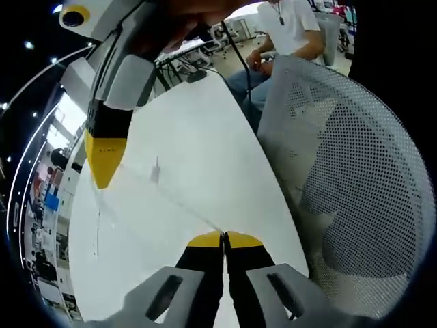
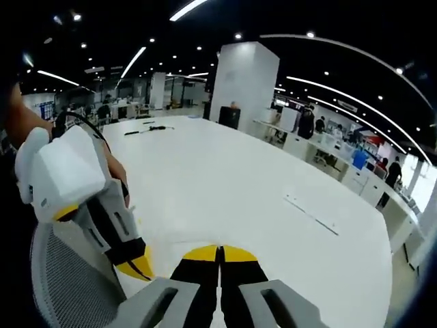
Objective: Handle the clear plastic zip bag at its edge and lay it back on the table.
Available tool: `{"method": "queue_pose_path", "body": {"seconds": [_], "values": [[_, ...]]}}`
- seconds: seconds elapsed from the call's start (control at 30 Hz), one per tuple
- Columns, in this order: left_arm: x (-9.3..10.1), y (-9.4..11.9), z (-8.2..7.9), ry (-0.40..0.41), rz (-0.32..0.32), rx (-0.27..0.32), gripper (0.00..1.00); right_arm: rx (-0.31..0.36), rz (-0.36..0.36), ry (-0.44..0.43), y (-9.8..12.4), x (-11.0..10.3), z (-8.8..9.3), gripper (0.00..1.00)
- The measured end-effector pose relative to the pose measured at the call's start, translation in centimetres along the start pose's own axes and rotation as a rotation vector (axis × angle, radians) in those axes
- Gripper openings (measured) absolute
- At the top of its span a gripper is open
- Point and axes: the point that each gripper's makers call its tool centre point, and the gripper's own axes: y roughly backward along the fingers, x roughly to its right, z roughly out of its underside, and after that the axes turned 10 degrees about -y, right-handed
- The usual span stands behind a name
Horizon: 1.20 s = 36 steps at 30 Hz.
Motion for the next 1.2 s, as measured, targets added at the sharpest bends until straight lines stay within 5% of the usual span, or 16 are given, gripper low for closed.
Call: {"method": "queue_pose_path", "body": {"seconds": [0.27, 0.5, 0.77, 1.03, 1.2], "values": [[-0.5, 0.4, -0.1, 0.034, -0.008, 0.016, 0.00, 0.013, 0.010, 0.007, 0.0, 0.1, -0.4, 0.00], [-2.9, 1.8, -1.3, 0.133, -0.104, 0.107, 0.00, -0.006, -0.013, 0.067, 0.0, -0.1, -0.5, 0.00], [-4.5, 3.7, -2.2, 0.144, -0.152, 0.164, 0.00, -0.039, -0.013, 0.148, -0.5, -0.5, 0.1, 0.00], [-5.0, 6.9, -3.4, 0.350, -0.227, 0.286, 0.02, -0.058, 0.017, 0.210, -1.0, 0.4, 0.9, 0.00], [-5.1, 9.6, -2.2, 0.495, -0.333, 0.322, 0.06, -0.048, 0.042, 0.261, -1.1, 1.0, 0.9, 0.00]]}}
